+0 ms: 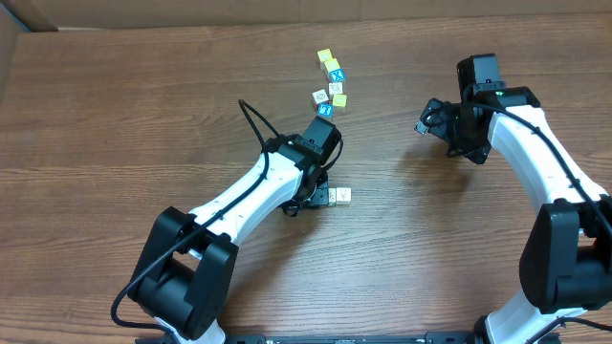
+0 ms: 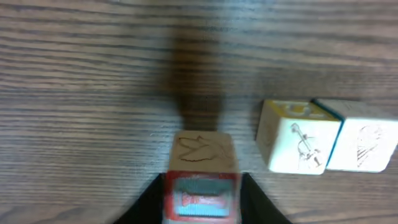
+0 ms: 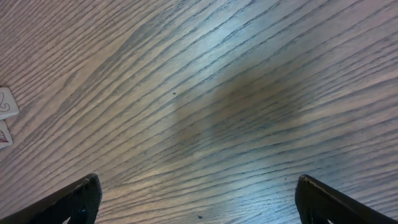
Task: Flip 4 blocks
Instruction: 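Carry the red I block with the left gripper toward the front row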
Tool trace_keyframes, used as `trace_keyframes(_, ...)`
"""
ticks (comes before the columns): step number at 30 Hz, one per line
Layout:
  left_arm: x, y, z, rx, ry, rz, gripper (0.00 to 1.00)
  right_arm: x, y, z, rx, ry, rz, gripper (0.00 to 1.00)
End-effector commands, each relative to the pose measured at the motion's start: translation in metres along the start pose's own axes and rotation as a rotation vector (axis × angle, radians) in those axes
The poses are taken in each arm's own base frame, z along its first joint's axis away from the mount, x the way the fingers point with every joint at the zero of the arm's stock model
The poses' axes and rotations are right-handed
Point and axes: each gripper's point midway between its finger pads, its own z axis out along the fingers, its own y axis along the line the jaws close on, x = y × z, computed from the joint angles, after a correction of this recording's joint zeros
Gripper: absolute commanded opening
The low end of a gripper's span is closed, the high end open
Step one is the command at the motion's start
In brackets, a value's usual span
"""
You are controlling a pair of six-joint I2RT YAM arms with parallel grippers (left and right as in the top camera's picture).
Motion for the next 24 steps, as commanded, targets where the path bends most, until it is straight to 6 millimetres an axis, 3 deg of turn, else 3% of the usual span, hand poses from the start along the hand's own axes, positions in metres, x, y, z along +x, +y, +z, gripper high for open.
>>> trace_keyframes(1, 0.001, -0.004, 0.002, 0.018, 0.010, -0.021, 0.63, -0.006, 0.001, -0.004, -0.003, -0.022, -0.003, 1.00)
trace_keyframes(2, 0.000, -0.005, 0.000, 0.025, 0.009, -0.020, 0.68, -0.006, 0.001, -0.004, -0.002, -0.022, -0.003, 1.00)
trace_keyframes(6, -0.010, -0.008, -0.012, 0.036, -0.006, -0.007, 0.68, -0.006, 0.001, -0.004, -0.002, -0.022, -0.003, 1.00)
trace_keyframes(12, -0.018, 0.011, -0.036, -0.025, 0.016, -0.041, 0.58, -0.006, 0.001, -0.004, -0.003, -0.022, -0.003, 1.00)
trace_keyframes(13, -0.020, 0.017, -0.038, -0.043, 0.013, -0.050, 0.55, -0.006, 0.001, -0.004, -0.002, -0.022, -0.003, 1.00)
trace_keyframes(14, -0.022, 0.023, -0.038, -0.056, 0.011, -0.061, 0.45, -0.006, 0.001, -0.004, -0.003, -0.022, -0.003, 1.00)
trace_keyframes(16, -0.025, 0.032, -0.034, -0.073, 0.004, -0.079, 0.11, -0.006, 0.001, -0.004, -0.003, -0.022, -0.003, 1.00)
trace_keyframes(17, -0.026, 0.037, -0.030, -0.084, 0.001, -0.089, 0.04, -0.006, 0.001, -0.004, -0.003, -0.022, -0.003, 1.00)
trace_keyframes(24, -0.016, 0.051, -0.003, -0.112, 0.011, -0.101, 0.04, -0.006, 0.001, -0.004, -0.003, -0.022, -0.003, 1.00)
